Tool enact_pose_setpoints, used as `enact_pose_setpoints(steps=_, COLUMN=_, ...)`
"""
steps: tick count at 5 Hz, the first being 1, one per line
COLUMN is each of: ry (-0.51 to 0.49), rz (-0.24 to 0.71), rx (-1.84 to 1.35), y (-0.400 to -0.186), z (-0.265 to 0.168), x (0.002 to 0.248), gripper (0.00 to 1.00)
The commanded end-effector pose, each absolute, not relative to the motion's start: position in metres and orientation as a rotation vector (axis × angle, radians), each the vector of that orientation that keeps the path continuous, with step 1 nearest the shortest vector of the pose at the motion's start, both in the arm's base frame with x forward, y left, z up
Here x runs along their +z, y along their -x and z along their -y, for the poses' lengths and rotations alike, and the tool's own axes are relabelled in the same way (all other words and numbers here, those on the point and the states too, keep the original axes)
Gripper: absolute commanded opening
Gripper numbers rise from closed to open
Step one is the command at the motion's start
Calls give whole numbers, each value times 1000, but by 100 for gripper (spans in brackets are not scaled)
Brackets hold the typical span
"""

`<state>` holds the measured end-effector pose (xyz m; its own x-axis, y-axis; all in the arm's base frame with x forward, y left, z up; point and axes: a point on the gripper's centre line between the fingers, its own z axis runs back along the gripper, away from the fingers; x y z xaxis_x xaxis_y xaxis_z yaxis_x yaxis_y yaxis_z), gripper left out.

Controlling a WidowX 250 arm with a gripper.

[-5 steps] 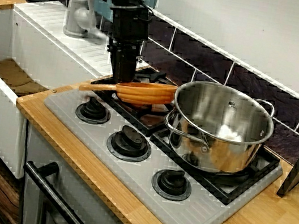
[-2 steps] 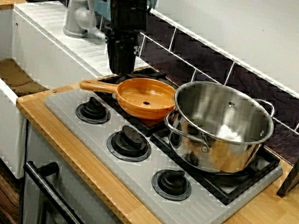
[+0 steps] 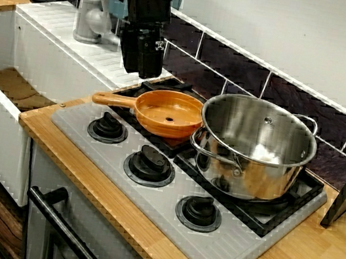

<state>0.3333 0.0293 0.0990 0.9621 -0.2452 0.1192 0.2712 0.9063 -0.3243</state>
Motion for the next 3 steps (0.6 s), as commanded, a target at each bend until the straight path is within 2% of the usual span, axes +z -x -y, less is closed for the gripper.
enact_pose_setpoints(steps=1, ry=300, rz=171, rx=-378, y=-332, z=-22, x=118, gripper=100)
enact_pose_setpoints(steps=3, ry=242, rz=173, rx=-337, y=-345, z=-21, x=100, gripper=100)
